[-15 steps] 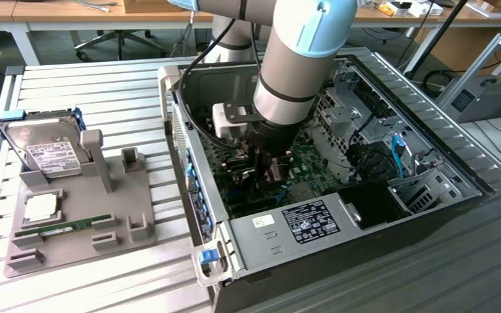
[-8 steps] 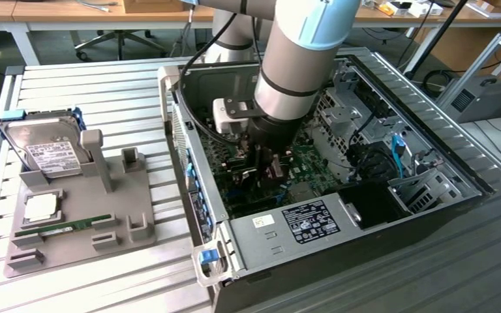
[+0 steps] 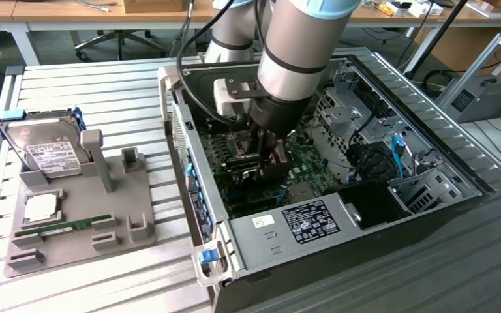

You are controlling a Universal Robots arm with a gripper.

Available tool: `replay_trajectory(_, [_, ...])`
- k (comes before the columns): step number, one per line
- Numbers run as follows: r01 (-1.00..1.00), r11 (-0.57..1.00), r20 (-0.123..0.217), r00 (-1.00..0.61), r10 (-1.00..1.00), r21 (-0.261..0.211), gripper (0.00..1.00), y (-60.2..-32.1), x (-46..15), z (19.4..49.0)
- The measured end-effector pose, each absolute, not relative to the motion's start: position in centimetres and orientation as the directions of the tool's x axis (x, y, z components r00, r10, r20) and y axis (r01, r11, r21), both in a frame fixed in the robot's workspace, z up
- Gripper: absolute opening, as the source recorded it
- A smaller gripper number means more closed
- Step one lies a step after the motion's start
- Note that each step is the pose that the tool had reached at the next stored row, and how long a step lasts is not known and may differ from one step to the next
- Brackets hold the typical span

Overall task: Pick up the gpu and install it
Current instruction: 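Insert the gpu into the slot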

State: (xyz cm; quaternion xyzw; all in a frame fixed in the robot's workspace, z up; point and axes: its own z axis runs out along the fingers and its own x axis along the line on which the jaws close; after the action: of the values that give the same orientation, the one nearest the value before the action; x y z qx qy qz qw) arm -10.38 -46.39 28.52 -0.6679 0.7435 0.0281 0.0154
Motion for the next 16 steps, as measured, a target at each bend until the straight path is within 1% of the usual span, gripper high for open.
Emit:
replay_trajectory(8, [-0.996,0.085,-0.060,-0.086,-0.994,0.021,0.62,-46.4,-10.4,28.8])
replay_trajectory(11, [-1.000,-0.013,-0.060,0.011,-0.998,0.021,0.62,-46.3,-10.4,28.8])
replay_trajectory(12, [-1.000,-0.015,-0.060,0.014,-0.998,0.021,0.62,-46.3,-10.4,28.8])
replay_trajectory(16, [-1.000,-0.021,-0.060,0.020,-0.998,0.021,0.62,-46.3,-10.4,30.7])
